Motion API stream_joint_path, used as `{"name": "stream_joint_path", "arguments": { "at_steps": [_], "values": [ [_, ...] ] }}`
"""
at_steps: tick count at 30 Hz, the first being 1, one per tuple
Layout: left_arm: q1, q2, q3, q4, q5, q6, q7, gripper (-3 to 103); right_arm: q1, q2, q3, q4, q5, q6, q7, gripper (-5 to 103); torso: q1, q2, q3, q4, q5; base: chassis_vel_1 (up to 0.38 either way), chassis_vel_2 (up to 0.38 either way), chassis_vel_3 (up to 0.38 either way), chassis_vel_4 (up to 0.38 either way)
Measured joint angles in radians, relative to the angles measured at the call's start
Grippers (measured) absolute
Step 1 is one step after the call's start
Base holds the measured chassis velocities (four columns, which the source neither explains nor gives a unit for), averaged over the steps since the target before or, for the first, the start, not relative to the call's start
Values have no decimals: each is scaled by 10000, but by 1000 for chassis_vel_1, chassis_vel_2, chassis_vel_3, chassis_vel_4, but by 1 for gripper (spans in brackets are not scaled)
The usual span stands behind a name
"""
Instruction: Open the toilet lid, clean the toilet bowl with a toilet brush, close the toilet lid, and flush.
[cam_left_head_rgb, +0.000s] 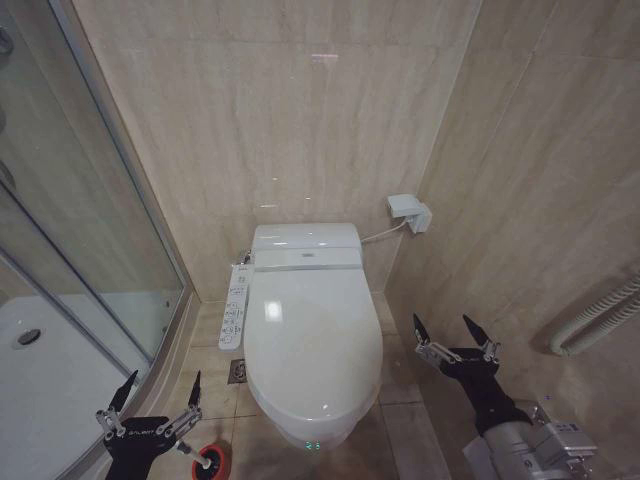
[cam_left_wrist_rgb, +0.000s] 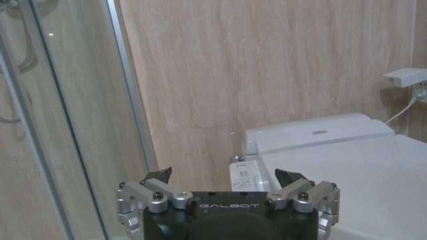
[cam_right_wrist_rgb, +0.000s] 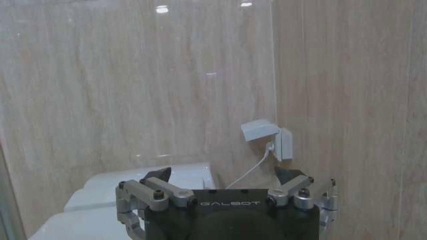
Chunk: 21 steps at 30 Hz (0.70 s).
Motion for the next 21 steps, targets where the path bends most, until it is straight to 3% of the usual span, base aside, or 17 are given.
{"name": "stream_joint_path", "arguments": {
  "at_steps": [21],
  "values": [
    [0, 0, 0, 0, 0, 0, 0, 100, 0, 0, 0, 0, 3, 0, 0, 100, 0, 0, 0, 0, 0, 0, 0, 0, 0]
  ]
}}
